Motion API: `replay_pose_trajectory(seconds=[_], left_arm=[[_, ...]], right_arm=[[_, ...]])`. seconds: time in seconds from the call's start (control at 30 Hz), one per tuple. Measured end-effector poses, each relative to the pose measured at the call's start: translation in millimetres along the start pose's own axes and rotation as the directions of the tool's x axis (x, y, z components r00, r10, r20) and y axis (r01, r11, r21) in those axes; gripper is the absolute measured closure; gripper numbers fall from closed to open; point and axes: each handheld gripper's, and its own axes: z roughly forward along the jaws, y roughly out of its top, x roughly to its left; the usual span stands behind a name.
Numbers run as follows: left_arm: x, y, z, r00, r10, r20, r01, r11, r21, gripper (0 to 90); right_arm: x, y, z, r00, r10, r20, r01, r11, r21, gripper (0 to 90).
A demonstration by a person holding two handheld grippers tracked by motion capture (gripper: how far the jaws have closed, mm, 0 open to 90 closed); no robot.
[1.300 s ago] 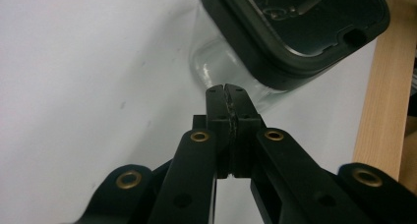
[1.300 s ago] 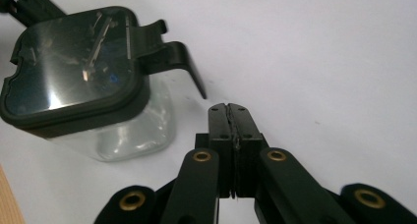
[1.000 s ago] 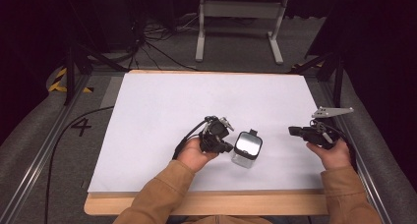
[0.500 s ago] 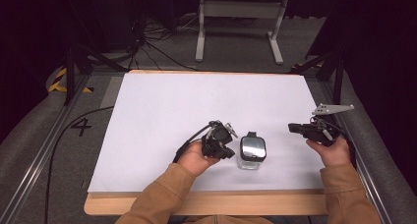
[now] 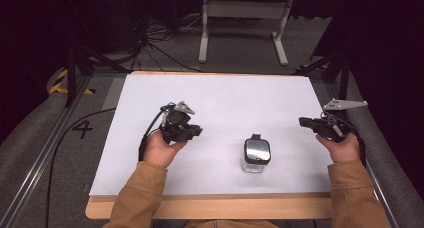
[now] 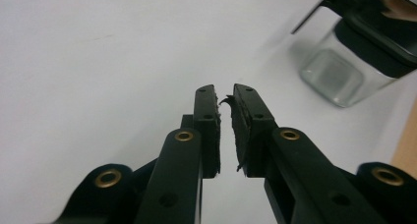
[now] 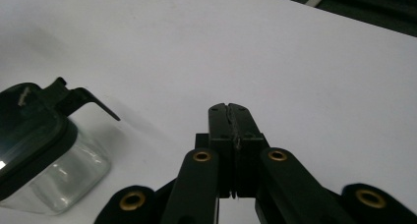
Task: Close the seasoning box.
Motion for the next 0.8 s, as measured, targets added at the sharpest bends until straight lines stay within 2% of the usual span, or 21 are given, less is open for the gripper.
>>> replay_pose_trajectory(seconds=[0.07,0.1,0.17,0.27,0.3,0.4,0.43,0.5,0.57,0.7,0.73,0.8], left_arm=[[10.6,-4.2,-3.4,0.9992,-0.022,-0.034,0.022,0.9997,0.004,78.9],[17.1,-8.0,-4.2,0.9970,-0.049,-0.060,0.049,0.9988,0.004,78.2],[30.0,-15.4,-4.3,0.9924,-0.077,-0.096,0.077,0.9970,-0.007,76.4],[45.2,-25.8,-2.3,0.9856,-0.116,-0.123,0.112,0.9930,-0.037,71.7],[51.0,-30.0,-1.4,0.9857,-0.111,-0.127,0.106,0.9935,-0.041,69.5],[57.9,-36.2,3.0,0.9837,-0.124,-0.130,0.120,0.9920,-0.039,68.0],[63.9,-42.1,10.0,0.9814,-0.129,-0.142,0.126,0.9916,-0.028,67.2],[66.1,-44.6,12.6,0.9801,-0.133,-0.147,0.130,0.9912,-0.027,66.3],[70.2,-49.2,18.2,0.9809,-0.135,-0.140,0.132,0.9908,-0.028,65.6],[76.7,-57.3,30.5,0.9901,-0.113,-0.083,0.112,0.9935,-0.022,61.2],[78.1,-58.6,34.1,0.9917,-0.108,-0.069,0.108,0.9941,-0.007,60.9],[77.6,-62.4,39.1,0.9937,-0.082,-0.077,0.082,0.9967,-0.002,59.7]], right_arm=[[-5.2,-2.9,-1.8,0.9995,0.010,0.031,-0.010,1.000,0.011,88.9],[-8.3,-4.6,-2.0,0.9988,0.012,0.048,-0.013,1.000,0.016,88.3],[-14.2,-8.7,-1.7,0.9969,0.027,0.074,-0.029,0.999,0.024,87.6],[-23.3,-16.2,2.1,0.9940,0.035,0.104,-0.038,0.999,0.030,83.1],[-25.2,-18.2,4.1,0.9933,0.029,0.112,-0.034,0.999,0.036,82.2],[-29.8,-22.8,10.3,0.9944,0.014,0.105,-0.020,0.999,0.051,79.4],[-32.4,-27.4,16.9,0.9946,0.017,0.102,-0.024,0.998,0.066,78.0],[-34.6,-30.4,21.5,0.9946,0.013,0.103,-0.020,0.997,0.073,76.5],[-37.2,-35.4,28.4,0.9955,0.003,0.095,-0.011,0.997,0.081,73.0],[-39.4,-45.4,42.9,0.9960,-0.032,0.084,0.024,0.996,0.088,68.5],[-39.6,-47.4,46.9,0.9966,-0.035,0.074,0.028,0.995,0.094,67.2],[-40.2,-51.2,54.0,0.9981,-0.043,0.043,0.039,0.994,0.106,65.7]])
